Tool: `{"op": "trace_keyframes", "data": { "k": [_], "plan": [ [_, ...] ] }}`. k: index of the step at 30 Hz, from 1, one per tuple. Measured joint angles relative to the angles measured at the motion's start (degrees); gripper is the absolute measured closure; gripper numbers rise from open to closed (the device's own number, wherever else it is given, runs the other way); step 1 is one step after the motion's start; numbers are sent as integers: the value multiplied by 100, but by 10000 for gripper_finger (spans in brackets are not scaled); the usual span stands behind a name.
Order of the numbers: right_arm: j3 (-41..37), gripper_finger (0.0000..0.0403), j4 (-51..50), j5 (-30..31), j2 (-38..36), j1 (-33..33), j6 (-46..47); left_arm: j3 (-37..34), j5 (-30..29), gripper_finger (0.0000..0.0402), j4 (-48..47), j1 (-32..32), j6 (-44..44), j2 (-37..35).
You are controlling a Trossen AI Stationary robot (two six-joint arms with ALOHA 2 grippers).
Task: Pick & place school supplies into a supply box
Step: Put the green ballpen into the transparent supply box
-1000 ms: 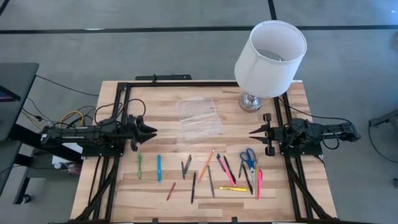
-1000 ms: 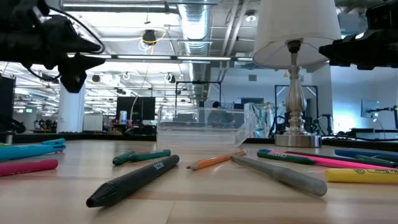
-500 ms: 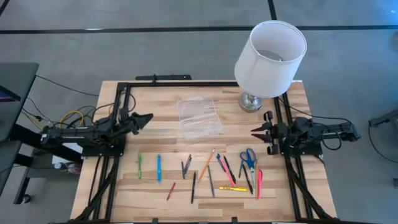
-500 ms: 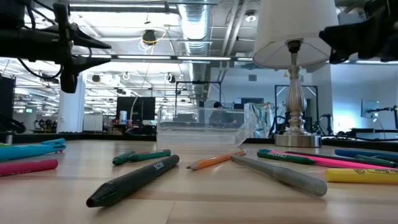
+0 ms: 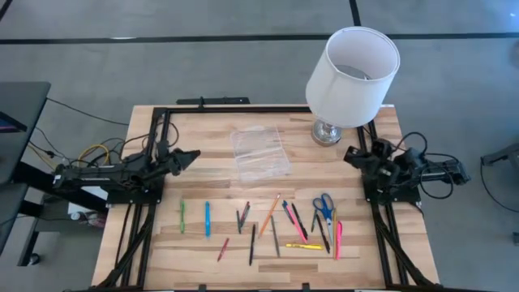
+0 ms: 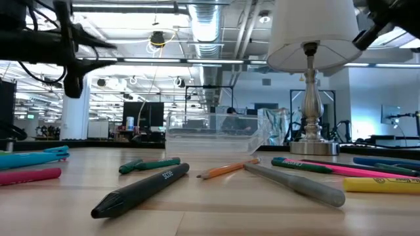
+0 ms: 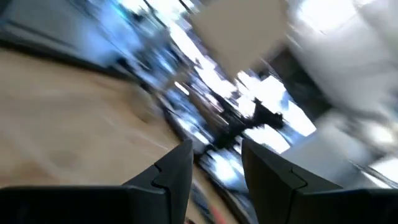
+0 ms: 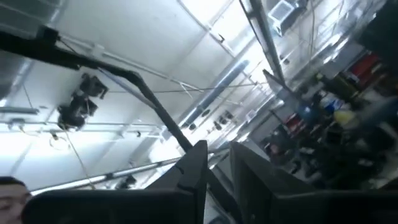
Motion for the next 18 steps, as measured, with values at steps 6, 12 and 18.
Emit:
{"op": "trace_keyframes", "data": {
  "k": [6, 12, 18],
  "plan": [
    [0, 340, 140, 781, 2, 1, -97, 205, 1390, 269, 649, -265, -458, 68],
    [2, 340, 448, 927, 2, 2, -672, 1184, 954, 269, 650, -828, 809, 986],
    [2, 340, 1348, 1014, 2, 2, -1795, 2312, 927, 269, 699, -1117, 1864, 2469]
  ]
}}
